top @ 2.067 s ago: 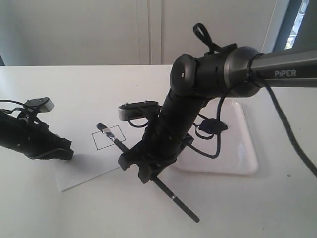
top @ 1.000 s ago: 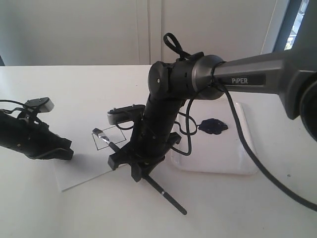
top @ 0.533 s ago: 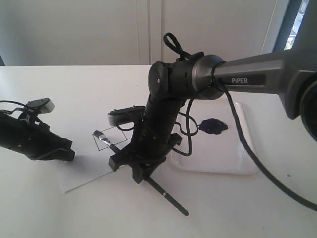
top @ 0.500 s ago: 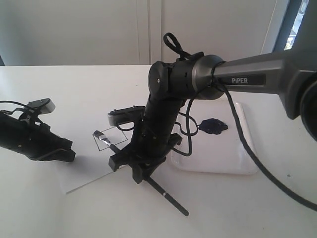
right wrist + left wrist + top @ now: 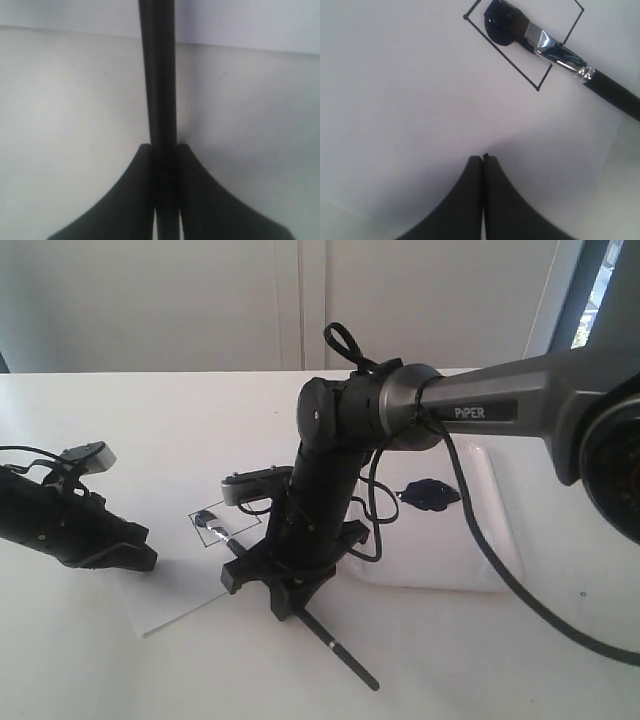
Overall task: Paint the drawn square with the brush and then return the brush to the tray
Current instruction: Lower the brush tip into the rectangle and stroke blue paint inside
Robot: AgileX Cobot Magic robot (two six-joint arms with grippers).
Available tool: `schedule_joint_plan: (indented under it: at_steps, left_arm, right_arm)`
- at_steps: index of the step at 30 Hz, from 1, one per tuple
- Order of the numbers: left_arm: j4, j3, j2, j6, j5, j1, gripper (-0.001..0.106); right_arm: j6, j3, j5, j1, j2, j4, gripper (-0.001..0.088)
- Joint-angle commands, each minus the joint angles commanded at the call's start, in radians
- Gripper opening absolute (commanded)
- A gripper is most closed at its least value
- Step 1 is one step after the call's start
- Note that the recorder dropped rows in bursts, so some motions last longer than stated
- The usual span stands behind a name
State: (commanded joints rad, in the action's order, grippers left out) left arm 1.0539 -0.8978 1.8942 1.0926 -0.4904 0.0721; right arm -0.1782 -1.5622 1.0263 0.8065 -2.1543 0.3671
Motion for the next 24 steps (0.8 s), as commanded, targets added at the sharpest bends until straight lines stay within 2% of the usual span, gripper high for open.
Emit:
schedule_joint_plan:
  at_steps: [24]
  left_arm:
    - [0.014,0.000,0.000,0.000,0.022,0.000,0.000]
  right_arm:
    - [0.023,-0.022,0.049,0.000,0.000,-0.014,0.0000]
